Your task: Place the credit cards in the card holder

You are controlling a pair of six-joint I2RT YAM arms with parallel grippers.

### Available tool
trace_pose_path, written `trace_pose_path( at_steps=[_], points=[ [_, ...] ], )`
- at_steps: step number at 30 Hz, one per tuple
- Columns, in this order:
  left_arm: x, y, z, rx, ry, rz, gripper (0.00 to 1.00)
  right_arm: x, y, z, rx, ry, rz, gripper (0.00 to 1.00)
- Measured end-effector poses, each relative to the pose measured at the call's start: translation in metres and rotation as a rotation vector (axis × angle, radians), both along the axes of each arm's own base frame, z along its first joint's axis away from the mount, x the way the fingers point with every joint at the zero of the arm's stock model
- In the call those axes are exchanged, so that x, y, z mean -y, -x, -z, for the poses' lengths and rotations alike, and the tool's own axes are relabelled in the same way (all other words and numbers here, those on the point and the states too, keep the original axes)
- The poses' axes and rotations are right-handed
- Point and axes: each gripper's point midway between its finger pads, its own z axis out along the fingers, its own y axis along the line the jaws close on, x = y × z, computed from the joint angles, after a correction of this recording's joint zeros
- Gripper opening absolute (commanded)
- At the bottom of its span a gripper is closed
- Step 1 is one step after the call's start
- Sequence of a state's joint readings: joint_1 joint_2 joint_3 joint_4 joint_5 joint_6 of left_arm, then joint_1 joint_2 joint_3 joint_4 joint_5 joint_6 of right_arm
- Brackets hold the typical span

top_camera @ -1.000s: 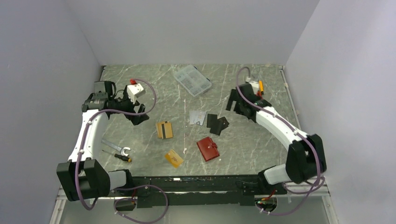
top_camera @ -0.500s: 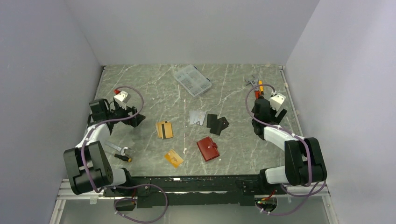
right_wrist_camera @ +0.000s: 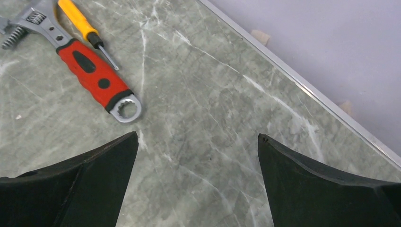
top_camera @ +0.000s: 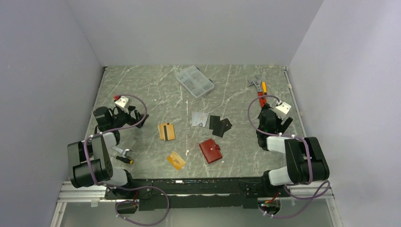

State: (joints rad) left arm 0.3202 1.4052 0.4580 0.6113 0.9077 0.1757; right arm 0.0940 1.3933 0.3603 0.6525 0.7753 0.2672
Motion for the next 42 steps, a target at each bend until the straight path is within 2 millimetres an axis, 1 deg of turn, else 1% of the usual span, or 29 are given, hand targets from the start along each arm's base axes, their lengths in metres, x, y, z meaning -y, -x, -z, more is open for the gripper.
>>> trace_pose_path(
  at_steps=[3,6,7,10,11,13,15,17,19,21,22,24,25,28,30,31,35,38,42],
  points=[
    [0.004,0.0,0.007,-0.008,-0.006,-0.025,0.99,0.001,0.003,0.007,0.001,0.004,-0.01,1.0],
    [0.008,-0.004,0.003,0.026,-0.031,-0.04,0.99,-0.003,-0.007,0.0,0.033,0.007,-0.059,1.0],
    [0.008,-0.003,0.003,0.04,-0.037,-0.045,0.99,-0.007,-0.011,-0.003,0.044,0.011,-0.09,1.0],
    [0.009,0.011,0.005,0.086,-0.058,-0.076,0.99,-0.021,-0.019,-0.008,0.089,0.029,-0.203,1.0],
    [0.009,0.016,0.006,0.1,-0.062,-0.086,0.99,-0.025,-0.017,-0.006,0.102,0.038,-0.236,1.0],
    [0.008,0.021,0.008,0.114,-0.065,-0.105,0.99,-0.029,-0.007,0.009,0.069,0.04,-0.275,1.0],
    [0.005,0.022,0.007,0.132,-0.066,-0.135,0.99,-0.031,-0.004,0.016,0.047,0.044,-0.295,1.0],
    [0.0,0.023,0.004,0.167,-0.07,-0.178,0.99,-0.032,-0.009,0.014,0.051,0.044,-0.31,1.0],
    [-0.008,0.03,0.004,0.204,-0.073,-0.249,0.99,-0.033,-0.013,0.008,0.072,0.046,-0.318,1.0],
    [-0.013,0.038,0.01,0.215,-0.051,-0.305,0.99,-0.034,-0.015,0.005,0.081,0.047,-0.32,1.0],
    [-0.015,0.04,0.018,0.193,-0.036,-0.322,0.99,-0.033,-0.016,0.004,0.085,0.048,-0.32,1.0],
    [-0.02,0.038,0.028,0.142,-0.032,-0.356,0.99,-0.033,-0.016,0.004,0.085,0.049,-0.322,1.0],
    [-0.021,0.032,0.025,0.141,-0.04,-0.367,0.99,-0.034,-0.016,0.004,0.085,0.05,-0.323,1.0],
    [-0.013,0.003,-0.004,0.208,-0.069,-0.35,0.99,-0.035,-0.016,0.004,0.086,0.047,-0.331,1.0],
    [-0.009,-0.005,-0.018,0.248,-0.085,-0.346,0.99,-0.035,-0.017,0.004,0.087,0.047,-0.334,1.0],
    [-0.007,-0.005,-0.019,0.254,-0.09,-0.344,0.99,-0.035,-0.017,0.004,0.088,0.047,-0.334,1.0],
    [-0.01,-0.004,-0.009,0.215,-0.111,-0.361,0.99,-0.036,-0.017,0.004,0.088,0.046,-0.337,1.0],
    [-0.012,-0.003,-0.005,0.199,-0.117,-0.368,0.99,-0.036,-0.017,0.004,0.088,0.046,-0.337,1.0],
    [-0.013,-0.002,-0.003,0.192,-0.118,-0.373,0.99,-0.036,-0.017,0.004,0.088,0.046,-0.337,1.0]
  ],
)
